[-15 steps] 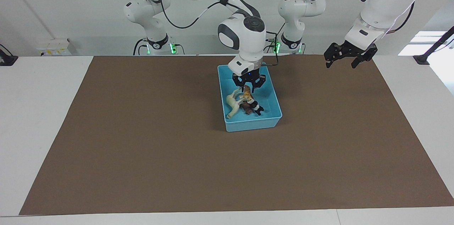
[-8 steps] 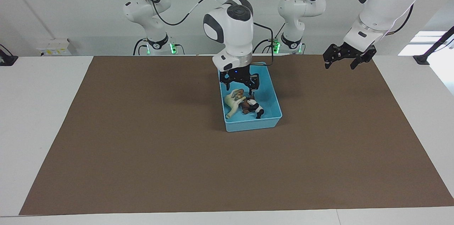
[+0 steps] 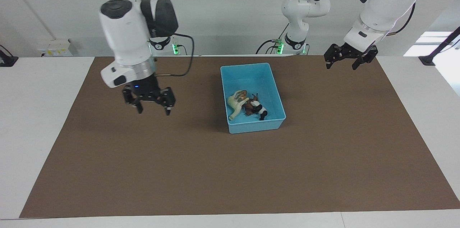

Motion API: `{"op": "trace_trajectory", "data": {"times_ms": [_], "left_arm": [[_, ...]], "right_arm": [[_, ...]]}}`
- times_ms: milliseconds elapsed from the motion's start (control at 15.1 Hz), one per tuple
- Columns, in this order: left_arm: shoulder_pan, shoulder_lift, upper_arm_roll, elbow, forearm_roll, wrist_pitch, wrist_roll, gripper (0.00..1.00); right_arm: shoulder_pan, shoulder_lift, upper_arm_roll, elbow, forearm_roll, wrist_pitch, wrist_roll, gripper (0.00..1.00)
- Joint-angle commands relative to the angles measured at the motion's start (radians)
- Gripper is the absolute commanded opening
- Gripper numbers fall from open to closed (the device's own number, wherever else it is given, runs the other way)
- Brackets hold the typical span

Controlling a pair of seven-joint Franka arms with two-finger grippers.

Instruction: Put all toys into storage box

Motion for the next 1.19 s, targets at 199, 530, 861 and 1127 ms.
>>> {"op": "trace_trajectory", "data": {"times_ms": [199,530,861,1127], "left_arm": [[-0.004,-0.008,0.024,-0.014,-0.001,0.084,0.009,1.00],[0.014,0.003,0.025,-0.011,-0.010,0.083,0.010,1.00],[0.004,-0.007,0.022,-0.014,-0.009,0.084,0.007,1.00],[0.005,-0.013,0.022,-0.014,-0.009,0.081,0.006,1.00]], "right_arm": [[-0.153,-0.117,0.015,0.004,0.010,-0.253,-0.181,1.00],[-0.173,-0.237,-0.058,0.040,0.034,-0.503,-0.283,1.00],[-0.205,-0.287,-0.065,-0.031,0.015,-0.489,-0.286,1.00],[-0.231,-0.263,-0.060,-0.038,0.017,-0.424,-0.287,1.00]]}}
